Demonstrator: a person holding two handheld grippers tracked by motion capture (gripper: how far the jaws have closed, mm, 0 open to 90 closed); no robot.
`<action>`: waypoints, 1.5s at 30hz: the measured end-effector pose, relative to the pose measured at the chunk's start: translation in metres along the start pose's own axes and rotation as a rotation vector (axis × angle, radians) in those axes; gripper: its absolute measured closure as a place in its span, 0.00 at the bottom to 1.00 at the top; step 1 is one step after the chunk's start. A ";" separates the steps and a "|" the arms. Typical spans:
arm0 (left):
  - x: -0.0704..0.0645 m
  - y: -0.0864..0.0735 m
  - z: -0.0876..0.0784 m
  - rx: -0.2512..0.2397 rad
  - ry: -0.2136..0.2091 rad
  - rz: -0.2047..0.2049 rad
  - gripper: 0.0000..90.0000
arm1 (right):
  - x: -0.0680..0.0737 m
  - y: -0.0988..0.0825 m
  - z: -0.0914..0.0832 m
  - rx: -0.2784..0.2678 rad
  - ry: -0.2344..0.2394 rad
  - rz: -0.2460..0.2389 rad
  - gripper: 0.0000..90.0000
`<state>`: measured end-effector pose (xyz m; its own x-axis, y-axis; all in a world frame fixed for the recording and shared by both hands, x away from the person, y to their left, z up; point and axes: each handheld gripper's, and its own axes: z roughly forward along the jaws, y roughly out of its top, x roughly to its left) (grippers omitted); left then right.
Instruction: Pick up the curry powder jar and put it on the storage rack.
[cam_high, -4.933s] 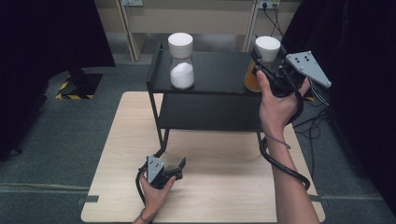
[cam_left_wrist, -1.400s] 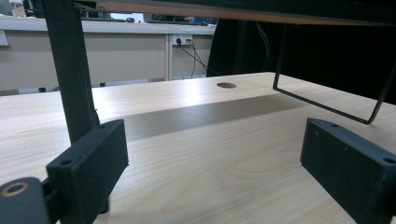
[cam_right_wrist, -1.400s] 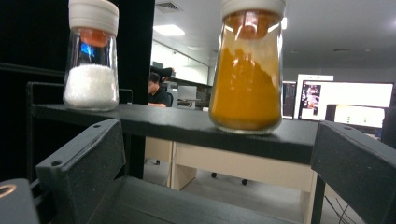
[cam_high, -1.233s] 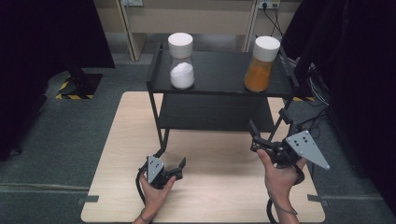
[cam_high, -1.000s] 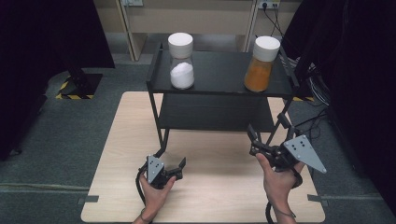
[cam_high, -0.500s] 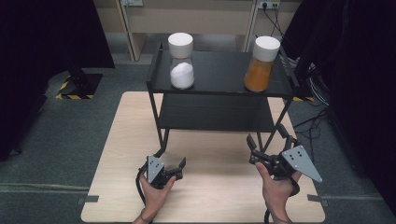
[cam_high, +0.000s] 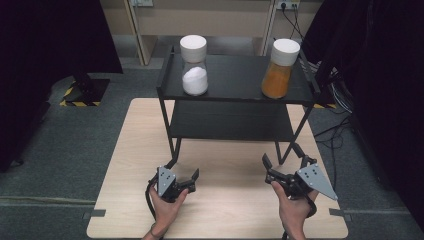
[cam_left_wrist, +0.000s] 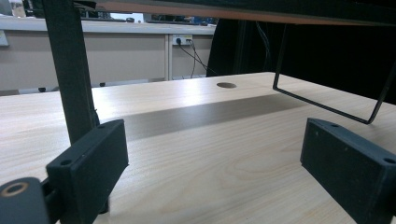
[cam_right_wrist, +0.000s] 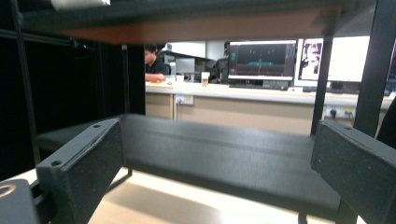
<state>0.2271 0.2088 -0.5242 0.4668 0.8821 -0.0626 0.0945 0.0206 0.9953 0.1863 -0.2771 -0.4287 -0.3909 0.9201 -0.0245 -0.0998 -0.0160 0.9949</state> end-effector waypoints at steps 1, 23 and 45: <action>0.000 0.000 0.000 0.000 0.000 0.000 0.07 | 0.000 -0.003 -0.001 0.007 0.001 0.005 0.04; 0.000 0.000 0.000 0.000 0.001 0.000 0.07 | -0.008 -0.033 -0.005 0.098 -0.005 0.036 0.03; -0.001 0.000 0.000 0.000 -0.001 0.006 0.07 | -0.012 -0.044 -0.005 0.156 -0.016 0.057 0.03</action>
